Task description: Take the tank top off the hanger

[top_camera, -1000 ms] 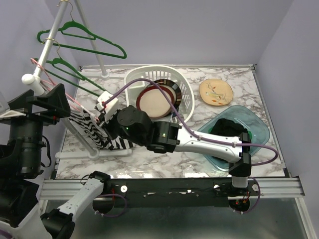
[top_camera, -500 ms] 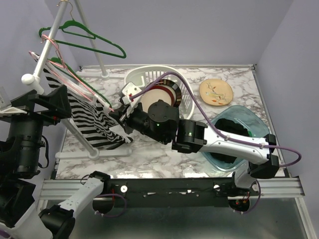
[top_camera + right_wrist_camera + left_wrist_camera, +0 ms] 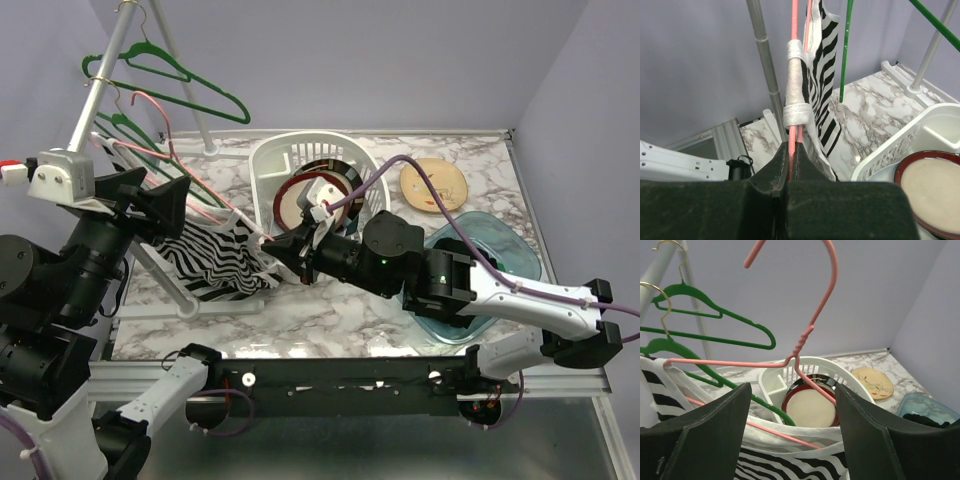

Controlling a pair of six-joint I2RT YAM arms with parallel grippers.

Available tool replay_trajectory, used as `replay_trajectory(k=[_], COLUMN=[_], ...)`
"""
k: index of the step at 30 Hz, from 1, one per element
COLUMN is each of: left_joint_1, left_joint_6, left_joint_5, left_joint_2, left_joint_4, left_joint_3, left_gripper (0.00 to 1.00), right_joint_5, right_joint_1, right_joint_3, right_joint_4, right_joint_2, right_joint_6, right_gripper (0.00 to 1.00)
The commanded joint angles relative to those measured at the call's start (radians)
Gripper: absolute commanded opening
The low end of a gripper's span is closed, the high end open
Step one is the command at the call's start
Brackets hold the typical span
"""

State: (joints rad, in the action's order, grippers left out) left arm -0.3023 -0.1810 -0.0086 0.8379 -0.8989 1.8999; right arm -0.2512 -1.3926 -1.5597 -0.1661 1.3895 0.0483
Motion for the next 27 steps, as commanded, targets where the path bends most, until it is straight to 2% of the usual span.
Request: replay_trajectory(k=[1,8,15,24,27], left_joint_1=[0.002,0.002,0.002,0.002,0.002], left_joint_6=[0.003,0.0,0.006,-0.026,-0.04], left_joint_5=[0.102,0.194,0.187,0.206,0.272], left_joint_2=[-0.013,-0.019,0.02,0.02,0.029], left_joint_4=[0.087,0.19,0.173,0.232,0.244], left_joint_3=[-0.039,-0.088,-0.091,-0.133,-0.142], left_gripper=[0.74,0.7,0.67,0.58,0.33], right_joint_5=[0.049,0.07,0.076,0.09,0.084], right_joint_1=[0.001,0.003,0.003,0.003,0.003], right_joint_3=[0.055,0.112,0.145,0.116,0.131], right_joint_4=[0.042,0.042,0.05,0.004,0.014], right_joint_2=[-0.058,-0.116,-0.153,-0.149,-0.161], right_joint_6=[0.016,-0.001,0.008,-0.007,-0.005], right_gripper=[0.01,0.01,0.01,0.01,0.01])
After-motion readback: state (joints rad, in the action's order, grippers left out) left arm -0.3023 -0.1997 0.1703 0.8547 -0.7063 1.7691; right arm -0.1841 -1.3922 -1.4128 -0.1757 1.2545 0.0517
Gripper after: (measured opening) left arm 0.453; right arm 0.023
